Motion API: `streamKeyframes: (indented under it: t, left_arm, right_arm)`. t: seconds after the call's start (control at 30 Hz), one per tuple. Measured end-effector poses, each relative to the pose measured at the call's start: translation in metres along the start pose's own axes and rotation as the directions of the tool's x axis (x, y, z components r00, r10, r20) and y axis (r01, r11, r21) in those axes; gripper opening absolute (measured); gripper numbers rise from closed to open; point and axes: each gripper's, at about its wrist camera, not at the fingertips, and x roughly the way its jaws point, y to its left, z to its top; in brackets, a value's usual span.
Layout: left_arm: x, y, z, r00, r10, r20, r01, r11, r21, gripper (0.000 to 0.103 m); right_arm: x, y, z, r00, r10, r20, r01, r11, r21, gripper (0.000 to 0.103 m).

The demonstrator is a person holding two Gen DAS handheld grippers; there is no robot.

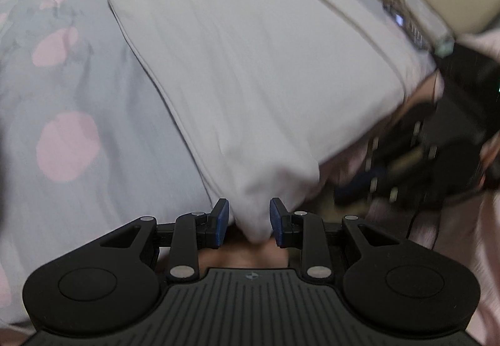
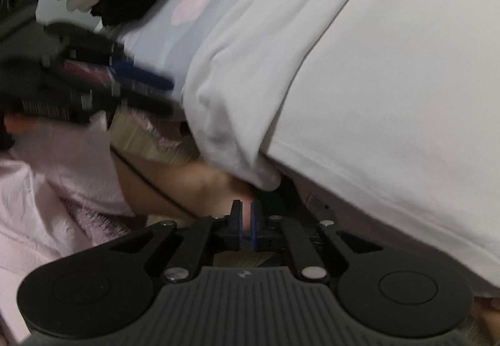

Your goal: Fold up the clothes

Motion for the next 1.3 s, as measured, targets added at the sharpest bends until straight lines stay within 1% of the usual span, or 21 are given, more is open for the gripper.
streamKeyframes:
  t: [0.07, 0.1, 0.13, 0.17, 0.33, 0.37, 0.4, 0.43, 0.47, 0.5, 0.6, 0.67, 0.77, 0.87, 0.93, 0.97, 1.03, 1.1, 1.17, 1.23, 1.3]
  left_arm:
    - [0.008, -0.006, -0.002, 0.999, 0.027, -0.036, -0.026, 0.999, 0.02, 0.026]
    - [0.012, -0.008, -0.003, 0.998, 0.04, -0.053, -0.039, 0.999, 0.028, 0.026]
    - [0.017, -0.01, -0.003, 0.996, 0.053, -0.067, -0.051, 0.998, 0.033, 0.026]
    - [0.022, -0.011, -0.003, 0.995, 0.062, -0.076, -0.059, 0.998, 0.036, 0.026]
    - [0.045, -0.011, -0.004, 0.991, 0.088, -0.097, -0.086, 0.996, 0.022, 0.026]
    - [0.047, -0.012, -0.004, 0.991, 0.094, -0.093, -0.092, 0.995, 0.026, 0.025]
    - [0.048, -0.011, -0.003, 0.991, 0.097, -0.088, -0.095, 0.995, 0.024, 0.02]
    - [0.048, -0.01, -0.004, 0.992, 0.09, -0.083, -0.089, 0.996, 0.015, 0.016]
    - [0.047, -0.009, -0.004, 0.994, 0.081, -0.075, -0.08, 0.997, 0.005, 0.007]
    - [0.044, -0.008, -0.005, 0.995, 0.069, -0.072, -0.07, 0.998, -0.002, 0.006]
    - [0.031, -0.006, -0.01, 0.996, 0.049, -0.07, -0.05, 0.999, -0.021, 0.004]
    - [0.021, -0.005, -0.013, 0.996, 0.057, -0.067, -0.059, 0.997, -0.038, 0.004]
    - [0.015, -0.001, -0.015, 0.996, 0.062, -0.065, -0.067, 0.995, -0.072, 0.004]
    - [0.024, -0.002, -0.014, 0.993, 0.057, -0.107, -0.065, 0.995, -0.071, 0.005]
    - [0.025, -0.004, -0.014, 0.99, 0.068, -0.124, -0.076, 0.995, -0.061, 0.005]
    - [0.024, -0.004, -0.013, 0.99, 0.07, -0.122, -0.078, 0.995, -0.062, 0.005]
    - [0.014, -0.002, -0.01, 0.994, 0.058, -0.094, -0.066, 0.994, -0.082, 0.007]
    - [0.004, -0.002, -0.005, 0.996, 0.052, -0.067, -0.058, 0.993, -0.099, 0.011]
    - [-0.005, -0.002, 0.001, 0.998, 0.047, -0.046, -0.052, 0.993, -0.103, 0.014]
    - [-0.013, -0.002, 0.01, 0.999, 0.043, -0.033, -0.046, 0.994, -0.097, 0.015]
    - [-0.02, -0.001, 0.022, 0.999, 0.045, -0.023, -0.047, 0.995, -0.086, 0.016]
  right_arm:
    - [-0.002, 0.0, 0.005, 0.999, 0.0, 0.033, 0.0, 1.0, 0.004, 0.01]
    - [-0.003, 0.0, 0.007, 0.999, -0.001, 0.05, 0.0, 1.0, 0.005, 0.015]
    - [-0.004, -0.001, 0.009, 0.998, -0.003, 0.065, 0.003, 1.0, 0.004, 0.025]
    - [-0.004, 0.001, 0.012, 0.997, -0.005, 0.077, 0.005, 1.0, 0.0, 0.029]
    - [0.01, 0.004, 0.019, 0.994, -0.001, 0.113, 0.004, 1.0, -0.028, 0.03]
    - [0.01, 0.005, 0.014, 0.993, -0.008, 0.117, 0.013, 0.999, -0.039, 0.03]
    - [0.011, 0.003, 0.01, 0.993, -0.011, 0.117, 0.016, 0.999, -0.048, 0.027]
    - [0.014, 0.002, 0.01, 0.993, -0.009, 0.114, 0.015, 0.999, -0.051, 0.019]
    - [0.015, 0.001, 0.01, 0.994, -0.007, 0.109, 0.013, 0.999, -0.051, 0.012]
    - [0.015, 0.001, 0.01, 0.995, 0.0, 0.101, 0.005, 0.999, -0.045, 0.004]
    - [0.01, 0.003, 0.01, 0.995, 0.051, 0.088, -0.05, 0.999, -0.013, 0.003]
    - [0.007, 0.004, 0.01, 0.993, 0.081, 0.081, -0.081, 0.997, 0.007, 0.003]
    - [0.012, 0.005, 0.012, 0.996, 0.067, 0.063, -0.067, 0.998, 0.01, 0.003]
    - [0.018, 0.002, 0.009, 0.999, 0.042, 0.021, -0.042, 0.999, 0.02, 0.003]
    - [0.02, 0.002, 0.006, 1.0, 0.028, -0.011, -0.027, 0.999, 0.028, 0.008]
    - [0.019, 0.002, 0.005, 1.0, 0.022, -0.016, -0.022, 0.999, 0.034, 0.008]
    - [0.015, 0.001, 0.002, 1.0, 0.014, -0.013, -0.014, 0.999, 0.042, 0.009]
    - [0.011, 0.001, 0.004, 1.0, -0.003, -0.005, 0.003, 0.999, 0.045, 0.01]
    - [0.001, -0.002, 0.004, 1.0, -0.021, 0.011, 0.021, 0.999, 0.05, 0.017]
    - [-0.01, -0.006, 0.005, 0.999, -0.038, 0.028, 0.036, 0.998, 0.058, 0.032]
    - [-0.024, -0.011, 0.005, 0.998, -0.05, 0.044, 0.048, 0.997, 0.058, 0.033]
